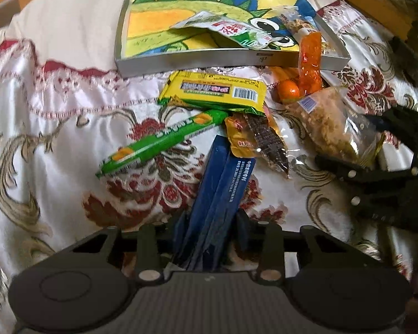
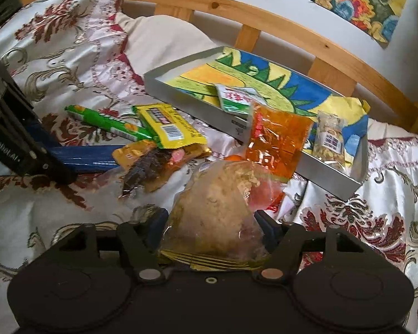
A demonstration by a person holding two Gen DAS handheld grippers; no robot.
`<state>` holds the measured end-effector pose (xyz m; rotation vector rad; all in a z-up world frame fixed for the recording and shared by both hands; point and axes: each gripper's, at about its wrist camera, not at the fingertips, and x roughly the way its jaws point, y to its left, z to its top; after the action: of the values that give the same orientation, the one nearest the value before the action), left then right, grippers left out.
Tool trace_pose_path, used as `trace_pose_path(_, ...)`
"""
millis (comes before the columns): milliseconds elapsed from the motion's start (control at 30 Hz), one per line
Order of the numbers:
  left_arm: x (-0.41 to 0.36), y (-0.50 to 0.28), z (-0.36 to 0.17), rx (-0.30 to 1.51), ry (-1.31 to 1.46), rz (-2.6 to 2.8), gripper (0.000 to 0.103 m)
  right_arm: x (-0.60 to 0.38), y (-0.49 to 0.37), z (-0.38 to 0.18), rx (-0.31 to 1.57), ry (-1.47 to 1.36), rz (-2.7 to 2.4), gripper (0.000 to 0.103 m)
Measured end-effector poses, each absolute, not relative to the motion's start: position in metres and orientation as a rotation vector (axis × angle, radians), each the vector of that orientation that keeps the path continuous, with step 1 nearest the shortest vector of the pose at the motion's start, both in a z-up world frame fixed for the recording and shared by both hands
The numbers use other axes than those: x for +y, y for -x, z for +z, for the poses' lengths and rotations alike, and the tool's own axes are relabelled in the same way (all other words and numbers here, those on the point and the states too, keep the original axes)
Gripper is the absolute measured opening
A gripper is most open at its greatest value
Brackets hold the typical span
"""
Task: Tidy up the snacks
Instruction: 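Grasp the blue packet with the left tool while the right tool grasps the shredded-snack bag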
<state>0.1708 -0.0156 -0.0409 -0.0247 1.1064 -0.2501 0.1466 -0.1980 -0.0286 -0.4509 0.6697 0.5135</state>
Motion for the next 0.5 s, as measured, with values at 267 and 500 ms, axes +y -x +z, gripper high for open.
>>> trace_pose_path(267,-0.015,-0.165,-0.034,1.155,0.155,-0.227,0.036,-0.186,-0.126,-0.027,0.613,0.538,0.571,0.065)
trace_pose_path(500,-0.017,-0.152,-0.026,1.170,0.210,-0.221,0.034,-0.182,-0.121,-0.026,0.583,0.571,0.573,0.064)
